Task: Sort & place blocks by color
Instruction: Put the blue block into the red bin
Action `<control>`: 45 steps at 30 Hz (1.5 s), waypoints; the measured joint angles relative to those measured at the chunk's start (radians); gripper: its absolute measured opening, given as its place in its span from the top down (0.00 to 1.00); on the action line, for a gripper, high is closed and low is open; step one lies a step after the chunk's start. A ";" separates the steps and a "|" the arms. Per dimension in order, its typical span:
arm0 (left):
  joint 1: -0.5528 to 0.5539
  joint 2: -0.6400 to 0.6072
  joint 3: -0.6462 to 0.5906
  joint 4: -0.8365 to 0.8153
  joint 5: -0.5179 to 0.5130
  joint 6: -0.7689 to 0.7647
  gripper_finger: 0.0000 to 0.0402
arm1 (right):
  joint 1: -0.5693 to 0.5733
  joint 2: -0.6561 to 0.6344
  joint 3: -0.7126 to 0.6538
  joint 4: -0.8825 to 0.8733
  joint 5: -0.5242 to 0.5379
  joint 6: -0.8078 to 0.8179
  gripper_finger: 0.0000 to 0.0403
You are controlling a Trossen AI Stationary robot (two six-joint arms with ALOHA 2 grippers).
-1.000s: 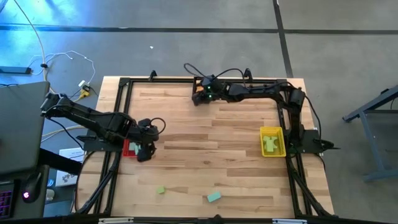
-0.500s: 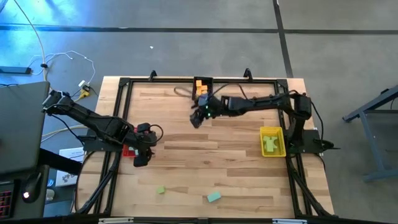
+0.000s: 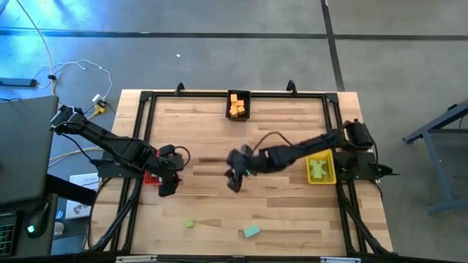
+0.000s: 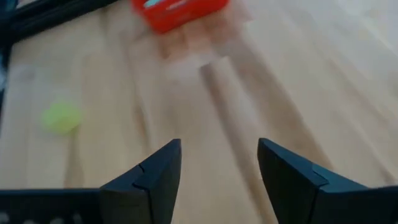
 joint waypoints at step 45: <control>0.001 0.000 0.000 0.033 -0.085 -0.046 0.55 | 0.422 0.041 0.151 -0.401 0.013 -0.051 0.52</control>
